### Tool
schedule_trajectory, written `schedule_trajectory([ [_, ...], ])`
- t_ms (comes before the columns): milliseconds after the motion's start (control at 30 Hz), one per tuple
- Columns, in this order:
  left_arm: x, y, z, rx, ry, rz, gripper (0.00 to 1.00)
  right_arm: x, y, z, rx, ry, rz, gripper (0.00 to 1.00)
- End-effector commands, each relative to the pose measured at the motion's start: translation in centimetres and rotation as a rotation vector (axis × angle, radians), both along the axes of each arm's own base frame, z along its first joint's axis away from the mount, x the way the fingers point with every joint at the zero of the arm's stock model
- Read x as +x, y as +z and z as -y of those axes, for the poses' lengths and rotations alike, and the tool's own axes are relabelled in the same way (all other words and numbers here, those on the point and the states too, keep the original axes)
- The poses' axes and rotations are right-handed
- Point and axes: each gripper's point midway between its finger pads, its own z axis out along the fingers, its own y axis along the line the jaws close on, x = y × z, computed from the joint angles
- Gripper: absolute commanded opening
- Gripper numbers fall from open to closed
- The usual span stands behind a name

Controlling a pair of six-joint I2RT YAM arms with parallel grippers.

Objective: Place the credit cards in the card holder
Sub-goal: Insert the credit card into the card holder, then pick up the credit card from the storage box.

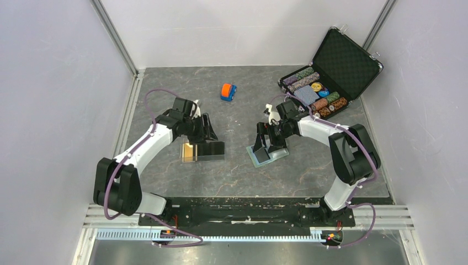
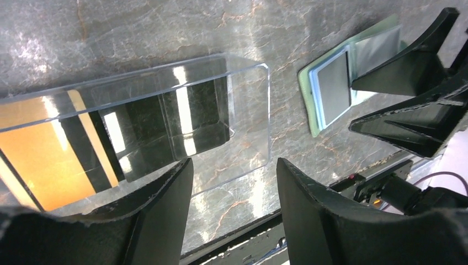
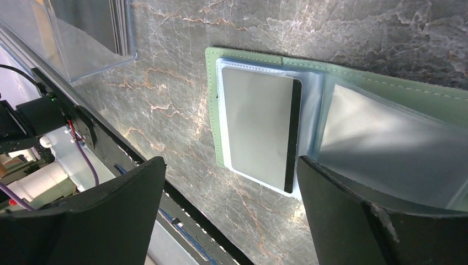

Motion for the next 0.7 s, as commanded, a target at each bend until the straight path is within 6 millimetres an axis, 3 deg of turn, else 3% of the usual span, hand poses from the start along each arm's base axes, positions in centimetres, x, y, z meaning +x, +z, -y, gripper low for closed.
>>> schedule_trajectory([
  [0, -0.2, 0.5, -1.4, 0.093, -0.04, 0.02, 0.63, -0.2, 1.3, -0.3, 0.019, 0.022, 0.013, 0.94],
  [167, -0.4, -0.3, -2.1, 0.15, -0.069, -0.011, 0.58, 0.0, 2.1, 0.3, -0.013, 0.009, 0.04, 0.98],
  [433, -0.1, -2.2, -0.7, 0.102, -0.092, -0.09, 0.51, 1.0, 3.6, -0.2, -0.045, 0.018, 0.1, 0.97],
  [567, 0.5, -3.6, -0.4, 0.097, -0.084, -0.115, 0.51, 1.5, 4.4, -1.6, -0.023, 0.044, 0.117, 0.95],
  [667, 1.1, -4.6, 0.0, 0.089, -0.08, -0.13, 0.5, 2.0, 5.0, -3.7, 0.029, 0.07, 0.109, 0.91],
])
